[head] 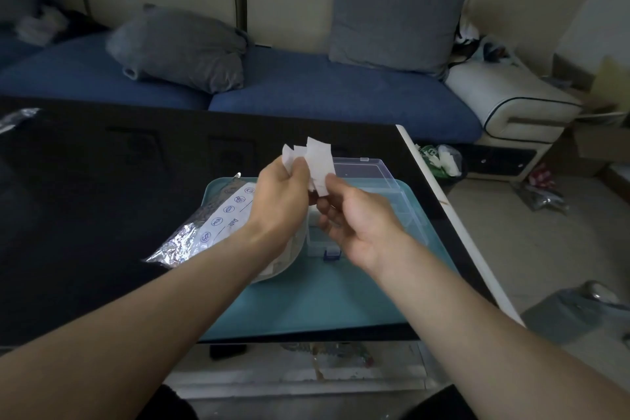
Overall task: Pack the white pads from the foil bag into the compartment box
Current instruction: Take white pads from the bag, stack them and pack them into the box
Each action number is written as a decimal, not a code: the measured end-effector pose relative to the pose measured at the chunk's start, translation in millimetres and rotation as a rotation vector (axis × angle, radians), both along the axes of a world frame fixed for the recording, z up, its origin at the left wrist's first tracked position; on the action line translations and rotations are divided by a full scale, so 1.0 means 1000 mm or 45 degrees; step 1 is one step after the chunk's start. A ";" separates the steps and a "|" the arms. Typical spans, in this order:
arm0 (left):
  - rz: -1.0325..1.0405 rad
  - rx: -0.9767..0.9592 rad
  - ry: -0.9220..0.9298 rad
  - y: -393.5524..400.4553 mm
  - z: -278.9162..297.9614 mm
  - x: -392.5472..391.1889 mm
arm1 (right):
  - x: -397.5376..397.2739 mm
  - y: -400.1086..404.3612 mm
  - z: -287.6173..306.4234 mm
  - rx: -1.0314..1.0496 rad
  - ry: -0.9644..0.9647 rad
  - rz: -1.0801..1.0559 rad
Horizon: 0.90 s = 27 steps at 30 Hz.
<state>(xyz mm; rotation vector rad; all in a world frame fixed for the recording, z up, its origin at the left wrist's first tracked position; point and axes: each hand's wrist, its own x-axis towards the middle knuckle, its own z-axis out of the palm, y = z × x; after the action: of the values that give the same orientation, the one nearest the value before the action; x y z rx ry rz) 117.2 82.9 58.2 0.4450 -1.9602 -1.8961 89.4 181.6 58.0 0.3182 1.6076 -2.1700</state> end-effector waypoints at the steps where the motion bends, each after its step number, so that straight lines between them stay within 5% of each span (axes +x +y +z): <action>1: -0.024 0.004 0.000 0.002 0.000 0.001 | 0.000 0.000 0.000 -0.013 -0.005 -0.013; 7: -0.213 0.250 0.031 0.009 -0.001 0.002 | 0.002 -0.003 -0.003 0.132 0.091 0.024; 15: -0.264 0.032 0.051 -0.005 -0.001 0.002 | -0.008 0.014 0.010 0.417 0.523 -0.022; 20: -0.675 0.174 -0.111 -0.009 0.006 0.008 | -0.019 0.036 0.008 0.679 0.944 0.240; 27: -1.039 0.477 -0.350 -0.015 0.010 0.014 | -0.020 0.049 0.010 0.521 0.989 0.708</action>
<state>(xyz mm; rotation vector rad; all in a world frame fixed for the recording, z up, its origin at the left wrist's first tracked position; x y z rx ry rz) 131.3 67.5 67.8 -0.0356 -2.1534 -2.8609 69.3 231.0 67.7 -0.8694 2.1882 -1.5809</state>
